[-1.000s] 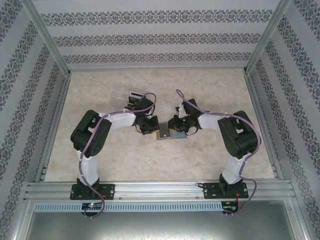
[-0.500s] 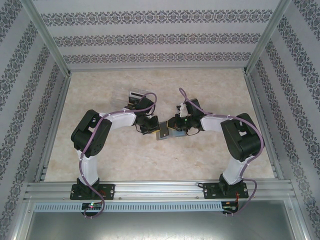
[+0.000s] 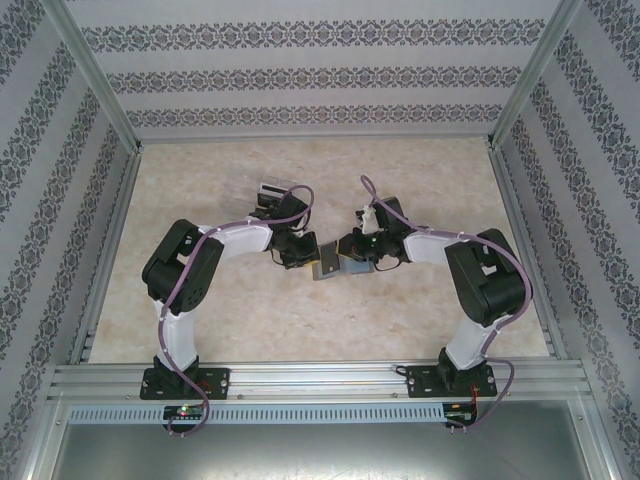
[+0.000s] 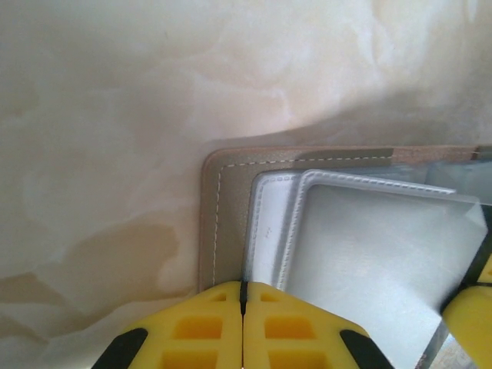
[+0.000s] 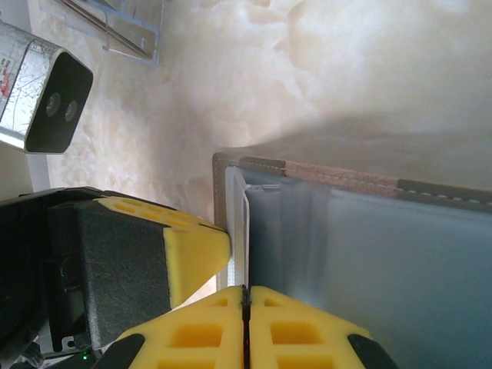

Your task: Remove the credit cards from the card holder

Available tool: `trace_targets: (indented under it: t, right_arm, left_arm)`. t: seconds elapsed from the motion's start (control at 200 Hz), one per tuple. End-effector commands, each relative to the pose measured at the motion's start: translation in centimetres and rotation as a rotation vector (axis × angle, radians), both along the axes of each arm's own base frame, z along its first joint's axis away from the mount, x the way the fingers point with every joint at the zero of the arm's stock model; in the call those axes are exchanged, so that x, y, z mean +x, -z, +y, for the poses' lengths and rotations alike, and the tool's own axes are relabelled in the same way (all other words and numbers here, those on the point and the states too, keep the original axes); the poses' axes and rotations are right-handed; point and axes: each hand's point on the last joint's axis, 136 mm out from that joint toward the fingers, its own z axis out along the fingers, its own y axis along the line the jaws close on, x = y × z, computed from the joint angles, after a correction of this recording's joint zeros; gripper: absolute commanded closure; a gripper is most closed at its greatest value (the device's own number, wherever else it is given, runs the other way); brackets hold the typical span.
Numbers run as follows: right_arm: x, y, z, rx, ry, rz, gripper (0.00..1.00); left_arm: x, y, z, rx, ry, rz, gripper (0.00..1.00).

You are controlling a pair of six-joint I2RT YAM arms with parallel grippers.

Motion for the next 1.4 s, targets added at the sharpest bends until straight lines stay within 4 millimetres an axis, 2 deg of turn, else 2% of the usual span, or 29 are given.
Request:
trace_targets:
  t: [0.0,0.26,0.45,0.644,0.764,0.919,1.084,1.394]
  right_arm:
    - [0.0,0.0,-1.4,-0.058,0.014,-0.038,0.91]
    - [-0.1,0.6,-1.8,-0.078,0.02,-0.033,0.93]
    - [0.1,0.5,-2.4,-0.101,0.03,-0.04,0.93]
    - [0.1,0.4,-2.8,-0.11,0.037,-0.045,0.95]
    - [0.0,0.0,-2.6,-0.095,0.027,-0.054,0.96]
    - [0.1,-0.9,-2.3,-0.078,0.013,-0.078,0.97]
    - [0.0,-0.4,-1.9,-0.058,0.002,-0.048,0.97]
    - [0.1,-0.3,-2.4,-0.073,0.014,-0.052,0.99]
  left_arm:
    - [-2.2,3.5,1.9,0.122,0.017,0.091,0.93]
    - [-1.7,2.4,1.1,0.089,0.038,0.072,0.91]
    - [-0.7,-0.3,0.3,0.054,0.063,0.011,0.89]
    - [-0.1,-3.5,-1.5,-0.053,0.108,-0.058,0.84]
    - [0.1,-4.4,-2.2,-0.106,0.114,-0.087,0.81]
    - [0.5,-4.4,-3.5,-0.178,0.114,-0.089,0.79]
    - [0.5,-3.3,-4.6,-0.192,0.126,-0.063,0.85]
    - [-1.2,0.2,-3.3,-0.1,0.137,0.048,0.94]
